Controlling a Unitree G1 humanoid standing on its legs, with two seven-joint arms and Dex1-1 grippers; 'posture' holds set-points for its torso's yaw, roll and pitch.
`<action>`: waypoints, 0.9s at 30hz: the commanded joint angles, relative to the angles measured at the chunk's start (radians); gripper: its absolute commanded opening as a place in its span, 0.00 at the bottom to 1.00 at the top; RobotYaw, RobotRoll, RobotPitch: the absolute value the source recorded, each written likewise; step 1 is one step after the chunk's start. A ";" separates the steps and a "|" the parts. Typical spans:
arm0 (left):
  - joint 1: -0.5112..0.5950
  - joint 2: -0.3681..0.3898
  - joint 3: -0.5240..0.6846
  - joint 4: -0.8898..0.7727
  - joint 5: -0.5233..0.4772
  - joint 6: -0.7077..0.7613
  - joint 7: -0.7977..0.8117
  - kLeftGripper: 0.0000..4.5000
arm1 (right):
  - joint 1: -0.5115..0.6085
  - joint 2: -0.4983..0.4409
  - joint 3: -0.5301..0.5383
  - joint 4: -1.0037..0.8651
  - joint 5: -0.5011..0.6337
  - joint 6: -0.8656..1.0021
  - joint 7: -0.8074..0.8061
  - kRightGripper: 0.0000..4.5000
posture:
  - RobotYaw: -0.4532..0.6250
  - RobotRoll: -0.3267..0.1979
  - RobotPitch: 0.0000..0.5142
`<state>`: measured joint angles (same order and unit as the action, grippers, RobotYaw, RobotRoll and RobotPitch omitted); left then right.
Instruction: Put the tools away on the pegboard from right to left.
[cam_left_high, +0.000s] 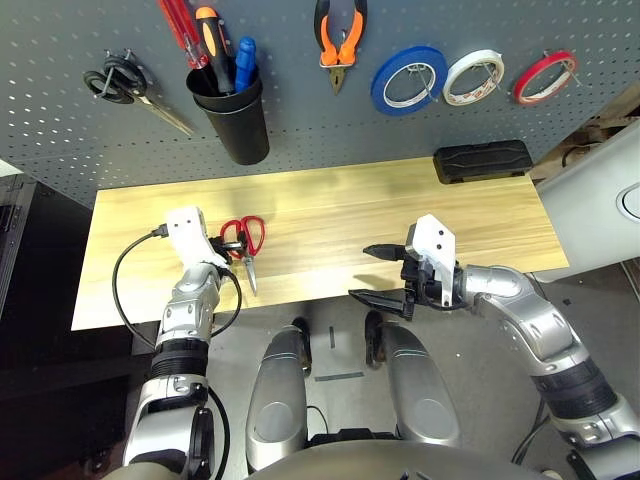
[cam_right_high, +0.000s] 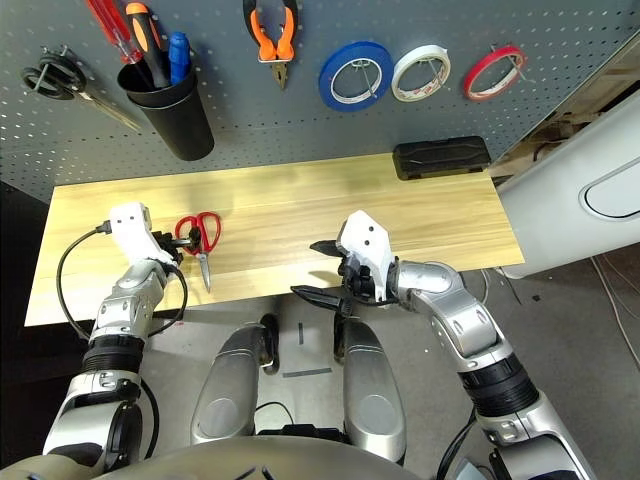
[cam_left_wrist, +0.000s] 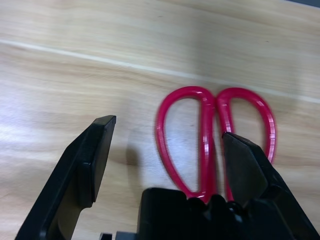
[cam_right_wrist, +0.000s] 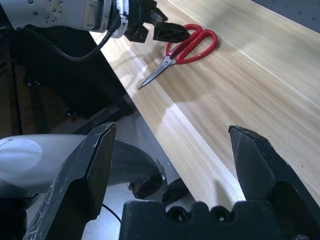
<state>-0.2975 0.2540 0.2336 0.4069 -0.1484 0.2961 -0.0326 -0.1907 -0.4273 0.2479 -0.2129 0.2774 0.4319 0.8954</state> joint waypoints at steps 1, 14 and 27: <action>0.020 0.003 0.026 0.039 0.013 -0.041 0.034 0.99 | 0.009 -0.008 0.001 -0.018 0.015 0.012 0.001 1.00 | 0.34 0.62 0.71; 0.004 0.002 0.007 0.144 0.050 -0.055 0.050 0.96 | 0.011 0.000 -0.022 -0.066 0.067 0.064 -0.038 1.00 | 0.32 0.62 0.70; 0.023 0.014 0.020 -0.007 0.018 -0.031 0.021 0.01 | -0.015 -0.046 -0.057 -0.015 0.080 -0.003 0.004 1.00 | 0.35 0.62 0.58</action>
<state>-0.3045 0.2598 0.2474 0.4395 -0.1206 0.2398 -0.0025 -0.2190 -0.4624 0.2001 -0.2387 0.3427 0.4443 0.8770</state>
